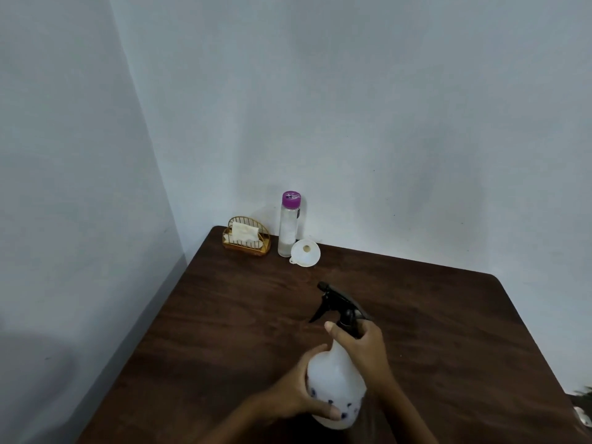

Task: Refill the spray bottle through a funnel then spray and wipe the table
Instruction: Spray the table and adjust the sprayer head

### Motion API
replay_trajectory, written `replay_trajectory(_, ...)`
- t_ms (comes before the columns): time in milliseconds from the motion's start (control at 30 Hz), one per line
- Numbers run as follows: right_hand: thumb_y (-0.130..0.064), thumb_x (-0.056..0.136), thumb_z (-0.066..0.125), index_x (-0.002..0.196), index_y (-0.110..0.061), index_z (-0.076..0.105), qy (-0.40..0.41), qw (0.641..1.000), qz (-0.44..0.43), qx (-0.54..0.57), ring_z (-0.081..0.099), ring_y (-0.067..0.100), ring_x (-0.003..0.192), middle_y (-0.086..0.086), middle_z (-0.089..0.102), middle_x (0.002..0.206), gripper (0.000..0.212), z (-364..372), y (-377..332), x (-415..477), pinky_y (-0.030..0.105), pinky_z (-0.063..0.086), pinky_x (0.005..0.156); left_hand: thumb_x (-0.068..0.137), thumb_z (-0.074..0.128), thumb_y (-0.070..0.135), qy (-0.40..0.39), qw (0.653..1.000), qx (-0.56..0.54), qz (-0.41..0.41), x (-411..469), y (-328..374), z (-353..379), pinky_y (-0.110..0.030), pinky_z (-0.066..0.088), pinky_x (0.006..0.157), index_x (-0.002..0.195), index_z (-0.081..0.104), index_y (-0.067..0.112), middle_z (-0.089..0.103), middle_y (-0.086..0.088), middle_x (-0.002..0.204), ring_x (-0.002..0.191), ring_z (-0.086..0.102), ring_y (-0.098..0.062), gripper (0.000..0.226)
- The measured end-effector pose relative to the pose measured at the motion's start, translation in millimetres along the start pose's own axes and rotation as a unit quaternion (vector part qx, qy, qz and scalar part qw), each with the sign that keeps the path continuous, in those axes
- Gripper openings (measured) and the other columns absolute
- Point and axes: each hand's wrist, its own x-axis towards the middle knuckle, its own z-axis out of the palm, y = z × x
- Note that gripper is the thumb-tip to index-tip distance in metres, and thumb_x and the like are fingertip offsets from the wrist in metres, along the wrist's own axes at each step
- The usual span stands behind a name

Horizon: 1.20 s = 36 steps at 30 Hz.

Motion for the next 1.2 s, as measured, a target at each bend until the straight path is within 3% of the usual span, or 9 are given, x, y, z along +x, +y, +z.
replay_trajectory(67, -0.002, 0.080, 0.066, 0.084, -0.007, 0.063, -0.044, 0.993, 0.050, 0.099, 0.066, 0.025, 0.078, 0.010, 0.066, 0.078, 0.007, -7, -8, -1, 0.040, 0.054, 0.073, 0.078, 0.074, 0.006, -0.055, 0.998, -0.017, 0.007, 3, 11, 10, -0.034, 0.044, 0.105, 0.133, 0.035, 0.038, 0.052, 0.008, 0.132, 0.121, 0.053, -0.009, 0.075)
replay_trajectory(200, -0.001, 0.080, 0.054, 0.119, 0.005, 0.055, -0.117, 0.954, 0.093, 0.260, 0.061, 0.038, 0.110, 0.027, 0.064, 0.114, 0.039, -30, -7, 1, 0.051, 0.050, 0.091, 0.076, 0.067, 0.008, -0.147, 0.988, -0.030, -0.029, 8, 19, 28, -0.030, 0.047, 0.098, 0.130, 0.046, 0.030, 0.058, 0.005, 0.124, 0.117, 0.056, -0.011, 0.063)
replay_trajectory(400, -0.014, 0.075, 0.059, 0.105, 0.011, 0.063, -0.078, 0.947, 0.221, 0.220, 0.063, 0.037, 0.089, 0.028, 0.066, 0.093, 0.039, -48, 15, -7, 0.045, 0.049, 0.082, 0.065, 0.066, 0.040, -0.206, 0.973, 0.081, -0.070, 17, 15, 45, -0.020, 0.041, 0.101, 0.140, 0.040, 0.016, 0.049, -0.005, 0.139, 0.123, 0.046, -0.006, 0.082)
replay_trajectory(500, -0.012, 0.077, 0.058, 0.089, 0.012, 0.065, -0.060, 0.947, 0.245, 0.198, 0.062, 0.037, 0.074, 0.027, 0.063, 0.079, 0.028, -49, 20, -14, 0.045, 0.050, 0.078, 0.070, 0.073, 0.052, -0.200, 0.961, 0.155, -0.116, 24, 5, 38, -0.027, 0.034, 0.108, 0.138, 0.046, 0.017, 0.043, -0.001, 0.146, 0.130, 0.042, -0.011, 0.081)
replay_trajectory(667, -0.009, 0.087, 0.054, 0.083, 0.003, 0.063, 0.023, 0.959, 0.244, 0.140, 0.050, 0.022, 0.043, 0.015, 0.057, 0.058, 0.015, -52, 36, -21, 0.030, 0.042, 0.043, 0.087, 0.068, 0.023, -0.056, 0.979, 0.168, -0.097, 28, -18, 5, -0.018, 0.050, 0.081, 0.134, 0.051, 0.009, 0.064, -0.003, 0.116, 0.078, 0.062, 0.004, 0.051)
replay_trajectory(733, -0.011, 0.086, 0.055, 0.083, 0.006, 0.062, 0.021, 0.951, 0.272, 0.143, 0.052, 0.025, 0.046, 0.018, 0.057, 0.060, 0.019, -60, 39, -23, 0.031, 0.043, 0.045, 0.087, 0.068, 0.020, 0.054, 0.977, 0.195, -0.068, 27, -31, -23, -0.030, 0.054, 0.081, 0.125, 0.057, 0.010, 0.065, 0.000, 0.096, 0.065, 0.061, 0.004, 0.041)
replay_trajectory(867, -0.013, 0.085, 0.051, 0.090, 0.008, 0.063, -0.017, 0.927, 0.330, 0.175, 0.066, 0.037, 0.071, 0.028, 0.067, 0.083, 0.025, -76, 41, -25, 0.036, 0.051, 0.055, 0.087, 0.066, 0.023, 0.241, 0.910, 0.335, -0.043, 14, -40, -80, -0.034, 0.048, 0.096, 0.119, 0.061, 0.023, 0.065, 0.004, 0.111, 0.098, 0.060, -0.006, 0.032)
replay_trajectory(1000, -0.013, 0.073, 0.054, 0.093, 0.009, 0.062, -0.011, 0.930, 0.325, 0.172, 0.066, 0.036, 0.070, 0.030, 0.066, 0.088, 0.031, -80, 45, -25, 0.035, 0.048, 0.053, 0.080, 0.064, 0.053, 0.260, 0.839, 0.461, -0.127, 1, -42, -102, -0.043, 0.023, 0.114, 0.146, 0.028, 0.029, 0.021, 0.002, 0.155, 0.141, 0.021, -0.022, 0.078)
replay_trajectory(1200, -0.012, 0.084, 0.049, 0.074, 0.004, 0.058, 0.058, 0.934, 0.324, 0.138, 0.045, 0.026, 0.043, 0.016, 0.050, 0.053, 0.021, -78, 53, -25, 0.031, 0.035, 0.044, 0.064, 0.060, 0.077, 0.148, 0.808, 0.522, -0.229, -2, -65, -108, -0.058, -0.008, 0.114, 0.148, -0.017, 0.026, -0.034, -0.003, 0.153, 0.142, -0.027, -0.029, 0.126)
